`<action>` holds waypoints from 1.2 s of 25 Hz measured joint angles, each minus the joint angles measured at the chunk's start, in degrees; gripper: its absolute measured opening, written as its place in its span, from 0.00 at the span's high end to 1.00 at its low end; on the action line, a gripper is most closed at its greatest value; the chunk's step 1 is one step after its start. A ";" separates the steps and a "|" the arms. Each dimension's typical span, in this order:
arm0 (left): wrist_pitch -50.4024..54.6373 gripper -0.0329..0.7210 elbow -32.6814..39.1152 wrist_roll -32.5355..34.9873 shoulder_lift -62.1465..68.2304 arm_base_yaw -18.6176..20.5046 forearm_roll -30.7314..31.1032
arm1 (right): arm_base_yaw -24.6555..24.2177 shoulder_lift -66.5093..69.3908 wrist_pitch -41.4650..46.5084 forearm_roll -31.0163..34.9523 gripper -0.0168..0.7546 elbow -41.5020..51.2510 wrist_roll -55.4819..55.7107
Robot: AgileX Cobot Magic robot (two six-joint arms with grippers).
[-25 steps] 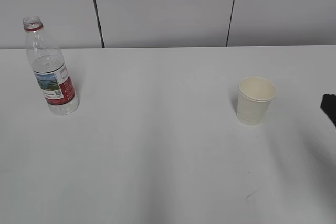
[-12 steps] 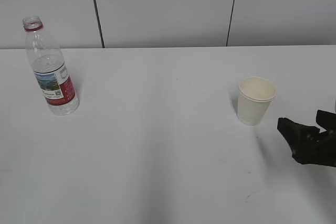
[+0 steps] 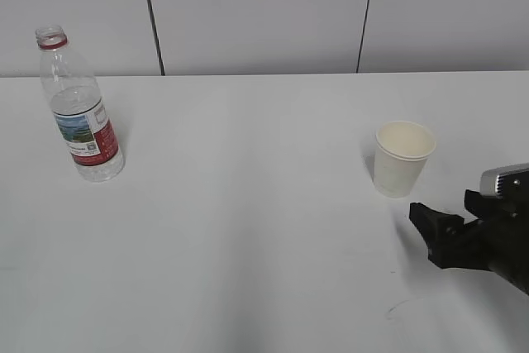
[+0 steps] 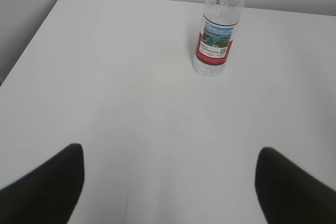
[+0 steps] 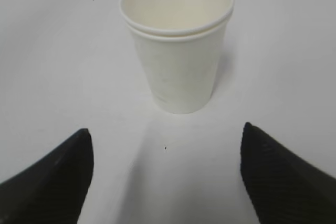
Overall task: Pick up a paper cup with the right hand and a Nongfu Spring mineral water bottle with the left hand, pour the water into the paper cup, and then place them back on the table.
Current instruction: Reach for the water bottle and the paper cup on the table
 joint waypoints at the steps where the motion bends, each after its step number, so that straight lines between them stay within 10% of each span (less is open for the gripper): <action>1: 0.00 0.17 0.00 0.00 0.00 0.00 0.00 | 0.00 0.96 -0.09 -0.27 0.13 -0.75 -0.32; 30: 0.00 0.17 0.00 0.00 0.00 0.00 0.00 | 0.00 13.91 -0.73 -1.24 0.13 -16.48 -3.64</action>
